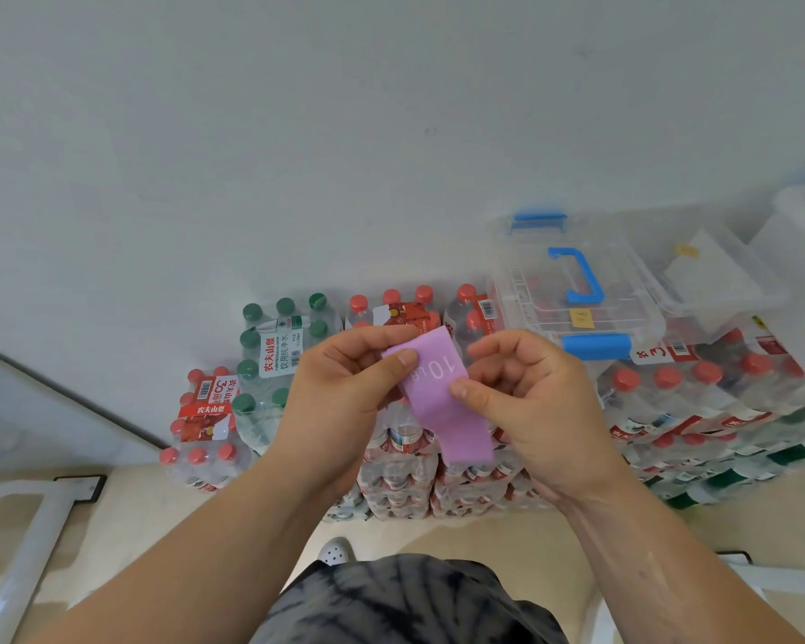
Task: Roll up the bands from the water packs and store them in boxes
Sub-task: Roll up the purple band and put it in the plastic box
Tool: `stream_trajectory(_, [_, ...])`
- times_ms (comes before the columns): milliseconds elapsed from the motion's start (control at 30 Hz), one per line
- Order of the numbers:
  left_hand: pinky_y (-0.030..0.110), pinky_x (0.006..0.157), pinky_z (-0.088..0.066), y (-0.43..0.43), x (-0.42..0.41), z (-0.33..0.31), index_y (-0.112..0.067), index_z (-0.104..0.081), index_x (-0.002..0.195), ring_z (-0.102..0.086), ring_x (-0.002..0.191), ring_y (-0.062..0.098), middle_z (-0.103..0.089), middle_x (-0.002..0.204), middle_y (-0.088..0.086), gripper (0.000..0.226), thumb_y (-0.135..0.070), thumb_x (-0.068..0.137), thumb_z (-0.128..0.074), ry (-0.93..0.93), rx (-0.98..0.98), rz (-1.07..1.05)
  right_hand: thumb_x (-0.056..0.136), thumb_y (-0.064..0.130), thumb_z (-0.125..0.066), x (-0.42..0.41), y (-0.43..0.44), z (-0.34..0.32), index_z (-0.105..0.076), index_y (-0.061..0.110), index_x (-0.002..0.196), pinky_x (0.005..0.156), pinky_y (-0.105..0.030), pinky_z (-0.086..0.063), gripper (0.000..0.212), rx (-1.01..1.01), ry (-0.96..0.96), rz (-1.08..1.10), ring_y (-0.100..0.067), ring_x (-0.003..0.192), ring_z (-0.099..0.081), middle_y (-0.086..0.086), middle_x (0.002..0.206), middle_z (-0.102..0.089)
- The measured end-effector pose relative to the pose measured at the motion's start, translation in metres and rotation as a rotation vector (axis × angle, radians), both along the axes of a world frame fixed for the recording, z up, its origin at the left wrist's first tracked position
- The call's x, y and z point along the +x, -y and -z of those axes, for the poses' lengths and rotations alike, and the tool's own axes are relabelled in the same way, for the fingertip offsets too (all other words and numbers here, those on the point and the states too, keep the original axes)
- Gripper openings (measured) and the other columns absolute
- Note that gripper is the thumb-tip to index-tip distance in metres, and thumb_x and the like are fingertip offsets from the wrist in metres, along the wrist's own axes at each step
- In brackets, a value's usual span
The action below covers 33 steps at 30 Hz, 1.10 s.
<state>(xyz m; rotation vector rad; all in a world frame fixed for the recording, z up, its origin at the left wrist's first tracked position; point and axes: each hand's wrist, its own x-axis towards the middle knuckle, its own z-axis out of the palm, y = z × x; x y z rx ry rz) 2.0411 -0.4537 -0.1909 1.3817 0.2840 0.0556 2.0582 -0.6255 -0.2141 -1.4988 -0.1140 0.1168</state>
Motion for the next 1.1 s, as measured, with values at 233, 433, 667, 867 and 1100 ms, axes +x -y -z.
stream_trajectory(233, [0.027, 0.062, -0.058, 0.001, -0.005, -0.001, -0.008, -0.072, 0.092, -0.07, 0.07, 0.018, -0.076, 0.079, 0.01, 0.015, 0.004, 0.088, -0.064, -0.005, 0.014, 0.089, 0.086, -0.002, -0.072, 0.001, 0.007, 0.001, -0.059, 0.036, 0.126, 0.078, -0.025, -0.054, 0.056, -0.177, 0.149, -0.126, -0.014, 0.077, -0.067, -0.002, 0.078, -0.067])
stream_trajectory(433, [0.036, 0.071, -0.061, 0.0, -0.006, 0.0, -0.006, -0.075, 0.091, -0.071, 0.08, 0.026, -0.076, 0.09, 0.017, 0.017, -0.01, 0.075, -0.069, -0.066, -0.116, 0.15, 0.089, 0.004, -0.073, 0.006, 0.015, 0.0, -0.068, 0.039, 0.12, 0.082, -0.05, -0.059, 0.047, -0.182, 0.202, -0.163, -0.033, 0.087, -0.066, -0.014, 0.092, -0.067])
stream_trajectory(667, [0.037, 0.077, -0.061, 0.003, -0.005, 0.0, -0.001, -0.073, 0.098, -0.07, 0.085, 0.029, -0.075, 0.098, 0.022, 0.025, -0.011, 0.075, -0.07, -0.102, -0.096, 0.199, 0.084, 0.018, -0.076, 0.007, 0.02, 0.0, -0.068, 0.035, 0.123, 0.084, -0.037, -0.059, 0.044, -0.159, 0.174, -0.172, -0.021, 0.088, -0.067, 0.006, 0.088, -0.067])
stream_trajectory(867, [0.032, 0.073, -0.06, 0.005, -0.005, -0.001, -0.008, -0.076, 0.092, -0.072, 0.083, 0.024, -0.076, 0.095, 0.018, 0.012, -0.005, 0.085, -0.066, -0.098, -0.036, 0.233, 0.085, 0.015, -0.075, 0.007, 0.017, -0.006, -0.076, 0.035, 0.101, 0.079, -0.037, -0.06, 0.025, -0.189, 0.208, -0.099, -0.019, 0.086, -0.07, 0.005, 0.091, -0.076])
stream_trajectory(1100, [0.032, 0.076, -0.061, 0.009, -0.005, -0.002, -0.016, -0.077, 0.091, -0.073, 0.081, 0.024, -0.077, 0.087, 0.011, 0.019, 0.0, 0.079, -0.076, 0.041, 0.149, 0.191, 0.081, 0.029, -0.071, 0.009, 0.018, -0.011, -0.075, 0.033, 0.089, 0.067, -0.022, -0.057, 0.01, -0.159, 0.144, -0.043, -0.012, 0.074, -0.069, 0.006, 0.082, -0.076])
